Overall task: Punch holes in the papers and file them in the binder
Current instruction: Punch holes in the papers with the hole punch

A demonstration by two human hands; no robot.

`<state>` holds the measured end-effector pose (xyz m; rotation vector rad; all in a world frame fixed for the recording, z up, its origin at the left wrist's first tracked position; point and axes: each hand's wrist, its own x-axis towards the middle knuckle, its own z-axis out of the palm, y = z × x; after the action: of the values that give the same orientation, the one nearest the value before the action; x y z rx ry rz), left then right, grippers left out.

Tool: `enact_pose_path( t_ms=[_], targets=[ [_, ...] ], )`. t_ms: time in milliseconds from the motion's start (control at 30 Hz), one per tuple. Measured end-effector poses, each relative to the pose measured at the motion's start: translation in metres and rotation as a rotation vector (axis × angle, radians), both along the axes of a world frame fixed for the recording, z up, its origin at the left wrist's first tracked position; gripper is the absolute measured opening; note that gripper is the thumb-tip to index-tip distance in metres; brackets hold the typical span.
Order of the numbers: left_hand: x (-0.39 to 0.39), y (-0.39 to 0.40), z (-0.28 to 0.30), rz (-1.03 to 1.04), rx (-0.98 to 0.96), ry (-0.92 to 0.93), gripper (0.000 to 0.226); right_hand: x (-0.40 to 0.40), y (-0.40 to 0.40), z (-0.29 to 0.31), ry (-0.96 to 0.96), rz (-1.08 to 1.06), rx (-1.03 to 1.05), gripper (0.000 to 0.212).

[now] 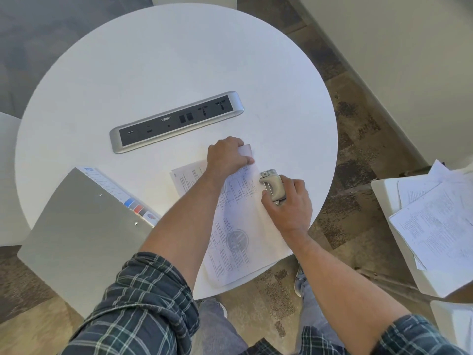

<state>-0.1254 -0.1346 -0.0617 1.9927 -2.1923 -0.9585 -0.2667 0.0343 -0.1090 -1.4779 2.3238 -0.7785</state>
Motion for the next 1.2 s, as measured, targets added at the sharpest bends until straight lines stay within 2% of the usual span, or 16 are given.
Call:
enact_pose_path(
  t_ms=[133,200,267,333,400,467,533,733,867,1000,1133,1200],
  targets=[
    [-0.002,0.007,-0.001,-0.021,-0.085,-0.036,0.046,0.0,-0.001,0.0,-0.037,-0.01,0.001,0.049],
    [0.0,0.017,0.0,0.029,-0.244,-0.043,0.056,-0.001,-0.001,0.0,-0.042,-0.007,-0.002,0.048],
    [0.007,0.039,0.003,0.161,-0.435,0.019,0.062,-0.001,-0.001,0.001,-0.051,-0.006,0.008,0.046],
    [0.016,0.073,0.007,0.341,-0.498,0.102,0.067,-0.001,-0.001,0.002,-0.055,0.001,0.022,0.046],
    [0.024,0.114,0.007,0.505,-0.393,0.099,0.076,-0.002,0.0,0.002,-0.047,0.012,0.027,0.047],
    [0.031,0.156,0.004,0.611,-0.219,0.019,0.086,-0.002,0.0,0.002,-0.045,0.018,0.044,0.048],
    [0.038,0.191,0.002,0.646,-0.078,-0.046,0.092,-0.002,0.0,0.002,-0.049,0.027,0.057,0.048],
    [0.039,0.241,0.022,0.723,0.13,-0.064,0.096,-0.003,0.0,0.005,-0.09,0.041,0.05,0.047],
    [0.041,0.26,0.037,0.908,0.327,0.017,0.099,-0.004,0.001,0.006,-0.116,0.047,0.043,0.045],
    [0.05,0.272,0.046,1.026,0.395,0.081,0.095,-0.005,0.002,0.009,-0.138,0.053,0.063,0.046],
    [0.056,0.268,0.046,1.219,0.47,0.334,0.101,-0.007,0.002,0.011,-0.157,0.062,0.086,0.047],
    [0.055,0.269,0.046,1.292,0.514,0.432,0.096,-0.008,0.002,0.012,-0.157,0.07,0.09,0.048]
  ],
)
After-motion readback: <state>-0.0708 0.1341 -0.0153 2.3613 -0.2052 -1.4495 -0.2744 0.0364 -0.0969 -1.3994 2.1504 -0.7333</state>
